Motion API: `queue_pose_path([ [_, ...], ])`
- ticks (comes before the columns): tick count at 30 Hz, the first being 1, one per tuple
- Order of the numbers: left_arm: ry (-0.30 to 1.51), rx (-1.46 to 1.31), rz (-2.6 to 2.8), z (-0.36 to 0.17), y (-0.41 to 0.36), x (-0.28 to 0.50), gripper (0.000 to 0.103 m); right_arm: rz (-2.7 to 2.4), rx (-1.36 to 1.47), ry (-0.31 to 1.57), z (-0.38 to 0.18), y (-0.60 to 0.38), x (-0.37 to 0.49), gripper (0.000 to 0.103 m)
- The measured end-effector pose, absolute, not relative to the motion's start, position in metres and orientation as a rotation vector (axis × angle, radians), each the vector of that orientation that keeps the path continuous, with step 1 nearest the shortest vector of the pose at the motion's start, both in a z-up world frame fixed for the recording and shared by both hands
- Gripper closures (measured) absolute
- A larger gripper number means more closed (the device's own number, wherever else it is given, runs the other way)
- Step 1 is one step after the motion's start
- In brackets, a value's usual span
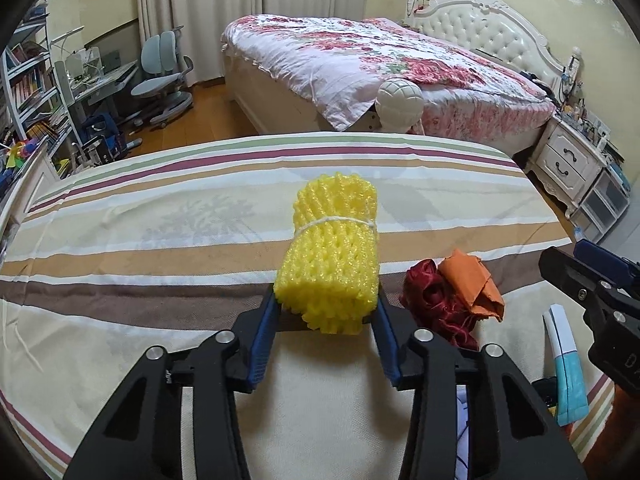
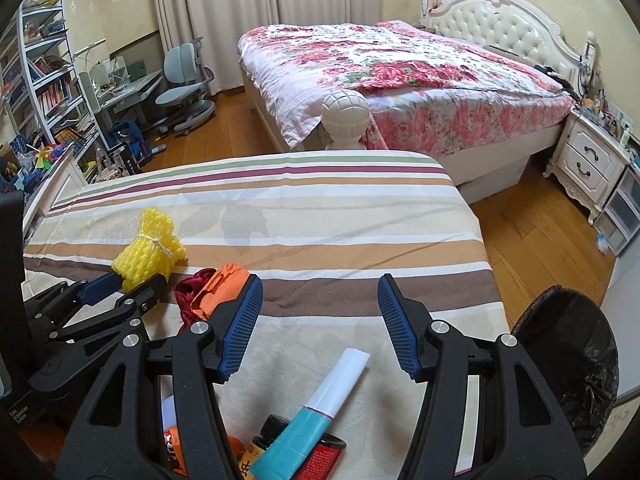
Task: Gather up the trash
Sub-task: 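Grasp the yellow foam net with the left gripper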
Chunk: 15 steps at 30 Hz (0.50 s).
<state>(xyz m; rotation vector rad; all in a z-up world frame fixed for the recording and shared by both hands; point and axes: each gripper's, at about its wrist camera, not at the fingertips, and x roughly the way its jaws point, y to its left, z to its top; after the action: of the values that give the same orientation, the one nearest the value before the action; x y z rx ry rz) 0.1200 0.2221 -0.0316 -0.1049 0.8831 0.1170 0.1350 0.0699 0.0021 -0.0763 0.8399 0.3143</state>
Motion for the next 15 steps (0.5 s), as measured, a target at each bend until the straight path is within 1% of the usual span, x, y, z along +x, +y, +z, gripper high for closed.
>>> queue_pose_path([
  [4, 0.869, -0.089, 0.118, -0.031, 0.221, 0.117, 0.066, 0.316, -0.081, 0.846, 0.001, 0.073, 0.136, 0.044],
  [15, 0.846, -0.127, 0.179, -0.021, 0.248, 0.093, 0.067, 0.355, -0.105, 0.85, 0.001, 0.094, 0.132, 0.045],
])
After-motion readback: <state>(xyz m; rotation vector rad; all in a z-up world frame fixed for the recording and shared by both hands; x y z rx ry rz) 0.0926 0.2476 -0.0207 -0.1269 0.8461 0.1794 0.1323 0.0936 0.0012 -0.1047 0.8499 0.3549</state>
